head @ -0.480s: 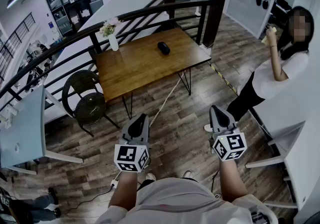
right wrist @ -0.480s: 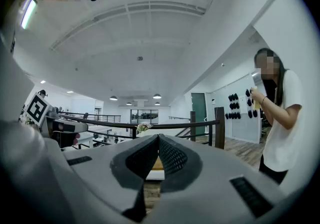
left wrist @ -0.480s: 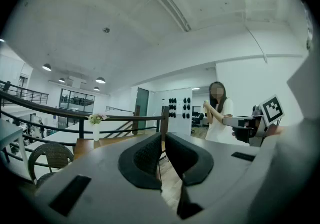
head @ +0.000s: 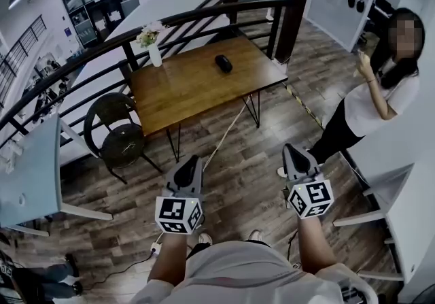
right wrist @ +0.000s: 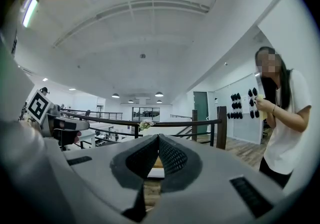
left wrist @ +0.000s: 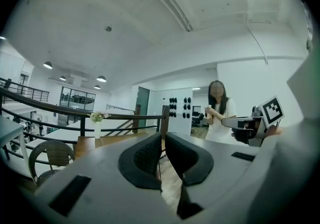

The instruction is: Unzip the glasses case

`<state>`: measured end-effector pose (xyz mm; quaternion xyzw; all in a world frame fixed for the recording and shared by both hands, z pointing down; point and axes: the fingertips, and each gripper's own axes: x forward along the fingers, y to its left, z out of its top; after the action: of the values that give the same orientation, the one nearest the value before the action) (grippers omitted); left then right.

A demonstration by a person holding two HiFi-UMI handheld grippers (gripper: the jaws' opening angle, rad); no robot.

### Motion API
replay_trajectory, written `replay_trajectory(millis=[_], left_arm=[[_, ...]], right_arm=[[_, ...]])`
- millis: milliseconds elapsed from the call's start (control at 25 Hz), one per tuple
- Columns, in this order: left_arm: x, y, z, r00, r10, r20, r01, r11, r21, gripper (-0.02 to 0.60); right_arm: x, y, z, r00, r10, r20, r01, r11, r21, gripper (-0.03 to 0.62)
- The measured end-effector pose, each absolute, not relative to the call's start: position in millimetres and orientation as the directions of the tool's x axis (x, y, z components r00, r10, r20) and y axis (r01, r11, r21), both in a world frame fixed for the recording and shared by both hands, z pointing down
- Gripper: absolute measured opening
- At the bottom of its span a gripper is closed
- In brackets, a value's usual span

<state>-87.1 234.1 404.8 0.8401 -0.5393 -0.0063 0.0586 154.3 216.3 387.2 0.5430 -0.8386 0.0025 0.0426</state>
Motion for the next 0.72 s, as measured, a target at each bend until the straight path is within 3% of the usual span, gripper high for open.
replay_trajectory(millis=[400, 720], left_arm=[[-95, 232, 408, 0.435, -0.899, 0.057, -0.897, -0.427, 0.115, 0.032], [-141, 223, 415, 0.438, -0.897, 0.053, -0.894, -0.429, 0.125, 0.032]], right_arm=[[149, 217, 391, -0.387, -0.919, 0.074, -0.922, 0.388, 0.004, 0.052], [105, 208, 398, -0.38, -0.919, 0.105, -0.922, 0.385, 0.034, 0.052]])
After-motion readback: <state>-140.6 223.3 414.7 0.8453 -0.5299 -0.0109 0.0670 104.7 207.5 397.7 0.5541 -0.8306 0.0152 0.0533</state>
